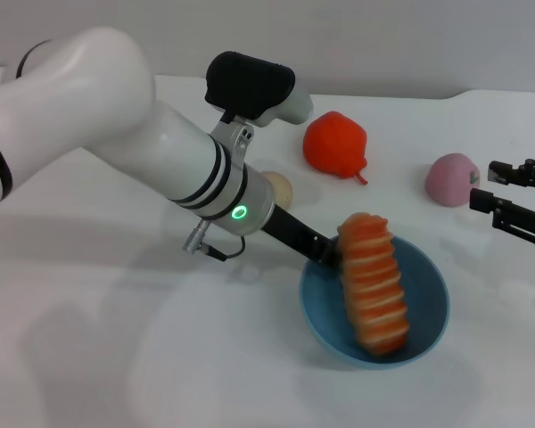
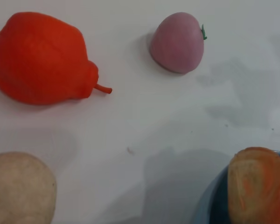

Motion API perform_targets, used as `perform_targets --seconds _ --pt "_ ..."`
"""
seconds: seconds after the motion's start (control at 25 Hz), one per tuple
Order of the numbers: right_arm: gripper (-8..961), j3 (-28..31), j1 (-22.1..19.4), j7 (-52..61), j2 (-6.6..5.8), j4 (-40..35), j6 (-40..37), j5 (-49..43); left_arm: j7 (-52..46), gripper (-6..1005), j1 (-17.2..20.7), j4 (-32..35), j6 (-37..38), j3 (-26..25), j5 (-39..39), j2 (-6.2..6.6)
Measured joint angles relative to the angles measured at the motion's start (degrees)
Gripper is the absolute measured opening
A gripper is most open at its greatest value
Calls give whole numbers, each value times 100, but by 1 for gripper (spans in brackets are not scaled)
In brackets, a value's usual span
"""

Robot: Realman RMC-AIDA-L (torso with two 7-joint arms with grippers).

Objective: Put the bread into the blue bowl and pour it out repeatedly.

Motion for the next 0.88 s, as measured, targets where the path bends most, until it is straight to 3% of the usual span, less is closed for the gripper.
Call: perform_targets --seconds 0.2,0.6,0.72,0.88 --pt "474 29 -4 -58 -13 111 4 2 -116 260 59 186 105 -149 -2 28" --pt "473 39 -24 -137 -9 257 84 11 114 576 617 873 379 -1559 -124 43" --pt "473 40 -33 -137 -4 286 241 31 626 583 837 937 396 -2019 -615 53" --pt "473 43 -14 -224 -29 745 429 751 2045 576 1280 773 424 -2695 -2316 52"
